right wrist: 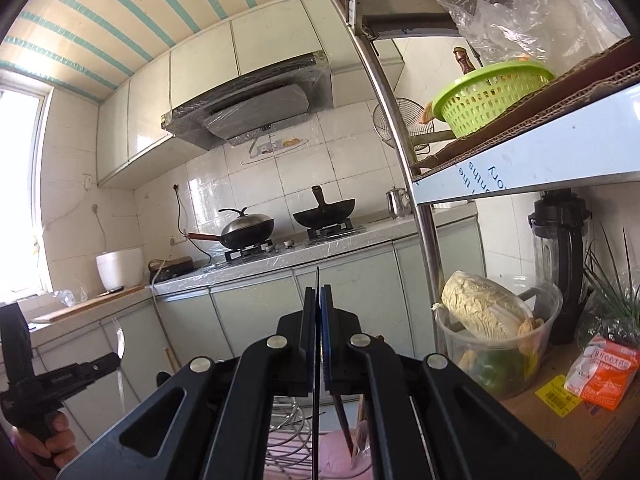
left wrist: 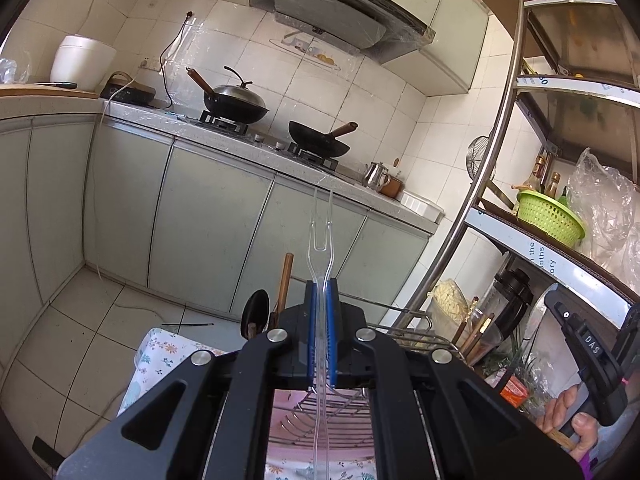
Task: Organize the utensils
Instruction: 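Lift both held utensils upright and carry them over the pink cups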
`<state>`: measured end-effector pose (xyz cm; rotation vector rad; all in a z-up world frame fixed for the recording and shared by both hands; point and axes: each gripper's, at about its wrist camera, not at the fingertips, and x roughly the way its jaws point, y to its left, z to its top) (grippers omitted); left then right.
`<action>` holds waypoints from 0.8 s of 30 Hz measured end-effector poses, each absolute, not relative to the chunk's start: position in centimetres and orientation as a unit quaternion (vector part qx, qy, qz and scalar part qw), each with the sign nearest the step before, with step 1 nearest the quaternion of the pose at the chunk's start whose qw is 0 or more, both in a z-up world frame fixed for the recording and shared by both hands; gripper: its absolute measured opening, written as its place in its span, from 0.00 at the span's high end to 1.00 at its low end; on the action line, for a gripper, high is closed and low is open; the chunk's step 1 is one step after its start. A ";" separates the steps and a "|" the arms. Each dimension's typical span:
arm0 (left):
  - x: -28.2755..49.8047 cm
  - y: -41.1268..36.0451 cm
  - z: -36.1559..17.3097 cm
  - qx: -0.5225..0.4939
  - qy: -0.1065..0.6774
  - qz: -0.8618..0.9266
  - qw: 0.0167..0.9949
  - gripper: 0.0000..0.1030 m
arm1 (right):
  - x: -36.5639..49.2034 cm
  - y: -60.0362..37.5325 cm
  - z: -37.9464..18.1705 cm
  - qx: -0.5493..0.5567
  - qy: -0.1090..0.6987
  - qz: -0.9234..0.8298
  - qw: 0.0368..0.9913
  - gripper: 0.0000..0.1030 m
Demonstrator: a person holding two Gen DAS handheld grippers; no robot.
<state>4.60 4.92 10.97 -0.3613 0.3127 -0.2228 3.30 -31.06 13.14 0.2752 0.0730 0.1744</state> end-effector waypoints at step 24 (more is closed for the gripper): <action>8.4 5.0 9.6 -0.172 0.084 -0.066 0.979 0.96 | 6.9 -28.7 6.5 0.084 0.050 0.068 0.993 0.98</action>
